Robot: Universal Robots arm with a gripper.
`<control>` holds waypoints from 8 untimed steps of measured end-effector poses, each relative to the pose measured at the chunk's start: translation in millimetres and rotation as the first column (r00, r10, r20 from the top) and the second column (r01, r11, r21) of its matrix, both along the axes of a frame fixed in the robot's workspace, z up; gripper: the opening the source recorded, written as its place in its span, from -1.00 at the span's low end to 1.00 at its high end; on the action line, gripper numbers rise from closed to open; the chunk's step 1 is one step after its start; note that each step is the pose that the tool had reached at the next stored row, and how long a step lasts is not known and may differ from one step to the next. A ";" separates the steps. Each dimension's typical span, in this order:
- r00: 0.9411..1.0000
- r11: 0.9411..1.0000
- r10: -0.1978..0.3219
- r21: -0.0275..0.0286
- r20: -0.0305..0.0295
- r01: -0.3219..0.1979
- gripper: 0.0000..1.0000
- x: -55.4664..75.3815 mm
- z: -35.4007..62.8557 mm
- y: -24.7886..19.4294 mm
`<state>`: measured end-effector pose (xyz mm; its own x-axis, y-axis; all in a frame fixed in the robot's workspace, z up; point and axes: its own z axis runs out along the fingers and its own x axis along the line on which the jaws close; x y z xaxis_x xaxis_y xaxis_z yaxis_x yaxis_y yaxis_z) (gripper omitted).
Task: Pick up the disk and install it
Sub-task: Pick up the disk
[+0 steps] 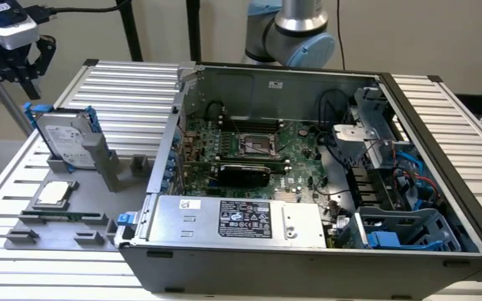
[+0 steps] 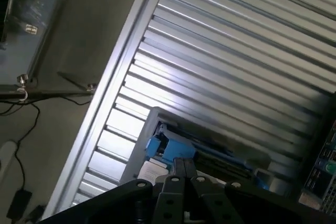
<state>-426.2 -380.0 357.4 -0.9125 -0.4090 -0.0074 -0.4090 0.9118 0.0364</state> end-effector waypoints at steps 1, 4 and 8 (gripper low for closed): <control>1.000 1.000 0.018 0.000 0.000 -0.018 -1.00 0.0 -0.1 0.0; 0.997 0.997 0.072 0.000 0.000 -0.072 -1.00 0.0 -0.6 0.1; 0.990 0.990 0.145 0.000 0.000 -0.145 -1.00 0.0 -1.4 0.0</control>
<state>-426.1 -380.0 356.0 -0.8438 -0.5366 -0.0073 -0.5365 0.8431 0.0363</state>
